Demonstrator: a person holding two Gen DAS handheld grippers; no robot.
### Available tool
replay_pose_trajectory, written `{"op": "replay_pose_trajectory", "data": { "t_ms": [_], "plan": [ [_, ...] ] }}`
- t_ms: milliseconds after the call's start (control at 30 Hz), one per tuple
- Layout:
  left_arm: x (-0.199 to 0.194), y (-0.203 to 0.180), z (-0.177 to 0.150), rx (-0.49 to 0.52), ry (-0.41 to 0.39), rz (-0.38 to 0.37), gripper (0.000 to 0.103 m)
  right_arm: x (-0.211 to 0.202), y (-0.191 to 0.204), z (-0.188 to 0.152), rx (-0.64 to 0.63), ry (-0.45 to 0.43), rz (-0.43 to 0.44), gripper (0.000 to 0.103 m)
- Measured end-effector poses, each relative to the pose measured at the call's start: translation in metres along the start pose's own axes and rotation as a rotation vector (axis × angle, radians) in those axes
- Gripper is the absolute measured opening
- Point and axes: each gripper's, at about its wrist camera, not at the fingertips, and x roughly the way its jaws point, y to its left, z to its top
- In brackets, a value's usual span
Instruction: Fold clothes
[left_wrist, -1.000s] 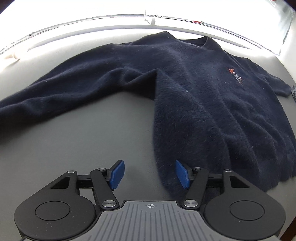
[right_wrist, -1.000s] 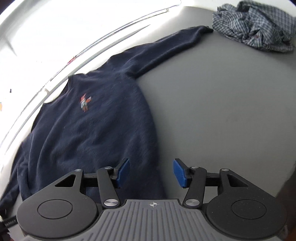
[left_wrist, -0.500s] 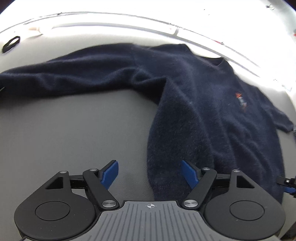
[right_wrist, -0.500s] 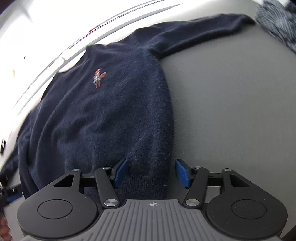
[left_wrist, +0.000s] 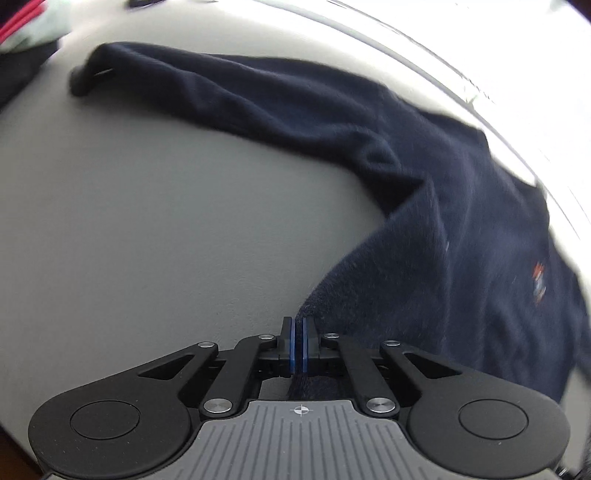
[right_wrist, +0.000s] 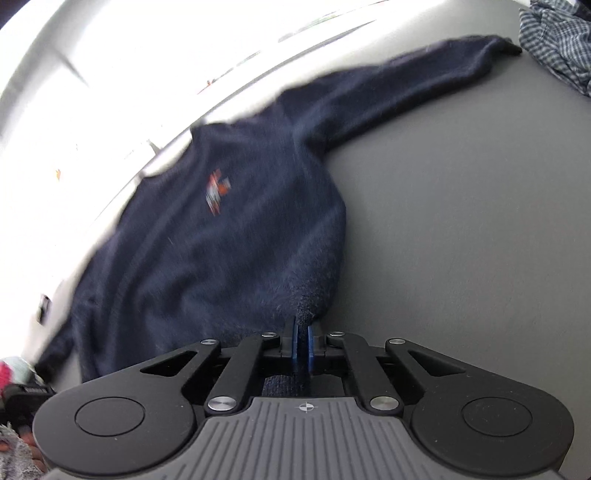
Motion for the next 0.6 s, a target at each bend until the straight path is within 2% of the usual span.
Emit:
{"op": "replay_pose_trajectory", "data": {
  "t_ms": [67,167,200,267,333,433,500,567,600],
  "plan": [
    [-0.019,0.01,0.001,-0.088,-0.016,-0.053,0.006,-0.015,0.004,0.007,-0.022,-0.026,0.006,0.005],
    [-0.033,0.024,-0.006,-0.144,-0.001,-0.065,0.006,-0.032,0.007,0.012,-0.041,-0.034,0.031,0.005],
    [-0.035,0.028,-0.012,-0.144,0.007,-0.035,0.003,-0.036,0.007,0.012,-0.053,-0.031,0.027,0.005],
    [-0.035,0.034,-0.025,-0.137,0.024,0.039,0.002,-0.04,0.006,0.009,-0.086,-0.027,0.002,0.005],
    [-0.029,0.049,-0.04,-0.168,0.063,0.094,0.002,-0.037,-0.004,0.0,-0.113,-0.003,-0.062,0.005],
    [-0.02,0.072,-0.06,-0.239,0.133,0.097,0.002,-0.022,-0.023,-0.013,-0.111,0.081,-0.149,0.004],
    [-0.017,0.072,-0.067,-0.207,0.152,0.105,0.002,-0.015,-0.032,-0.021,-0.131,0.105,-0.21,0.006],
    [-0.016,0.057,-0.069,-0.104,0.134,0.104,0.005,-0.016,-0.043,-0.023,-0.085,0.113,-0.204,0.012],
    [-0.016,0.048,-0.069,-0.053,0.115,0.1,0.01,-0.016,-0.046,-0.021,-0.06,0.117,-0.182,0.016]
  ]
}}
